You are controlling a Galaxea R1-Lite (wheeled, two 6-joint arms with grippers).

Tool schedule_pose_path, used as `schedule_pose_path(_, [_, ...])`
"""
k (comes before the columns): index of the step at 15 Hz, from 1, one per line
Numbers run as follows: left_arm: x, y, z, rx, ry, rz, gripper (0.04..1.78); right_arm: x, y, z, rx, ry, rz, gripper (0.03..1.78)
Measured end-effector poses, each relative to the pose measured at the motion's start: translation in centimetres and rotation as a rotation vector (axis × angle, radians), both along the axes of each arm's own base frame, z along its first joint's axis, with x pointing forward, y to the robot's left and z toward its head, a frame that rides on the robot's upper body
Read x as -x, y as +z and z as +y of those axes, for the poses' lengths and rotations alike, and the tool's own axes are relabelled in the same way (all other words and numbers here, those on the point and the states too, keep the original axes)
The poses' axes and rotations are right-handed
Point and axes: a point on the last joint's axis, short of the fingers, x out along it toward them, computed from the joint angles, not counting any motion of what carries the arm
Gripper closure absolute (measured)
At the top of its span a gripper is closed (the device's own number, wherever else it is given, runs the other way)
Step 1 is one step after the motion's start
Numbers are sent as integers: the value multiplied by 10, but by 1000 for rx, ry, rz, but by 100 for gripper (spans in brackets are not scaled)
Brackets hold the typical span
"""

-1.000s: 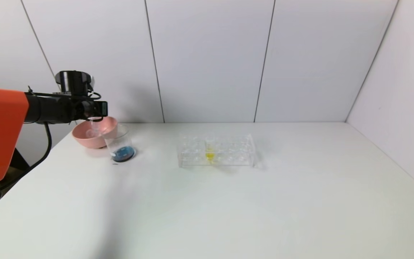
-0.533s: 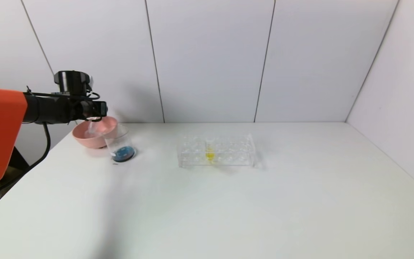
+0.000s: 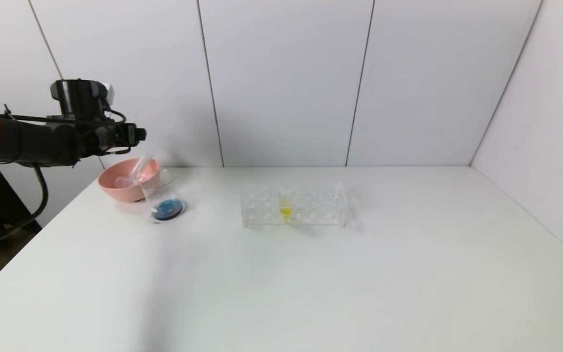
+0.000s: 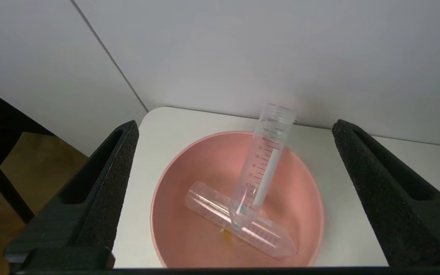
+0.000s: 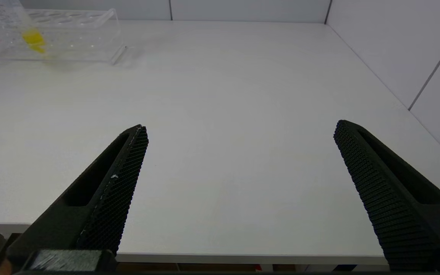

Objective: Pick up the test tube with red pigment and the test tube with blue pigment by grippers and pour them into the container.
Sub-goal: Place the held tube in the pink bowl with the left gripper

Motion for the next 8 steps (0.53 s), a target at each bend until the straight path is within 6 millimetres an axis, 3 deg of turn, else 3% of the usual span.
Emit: schedule_pose_path(8, [121,70,-28,-104,-78,-129,6,0,0,0,0,0,0,4])
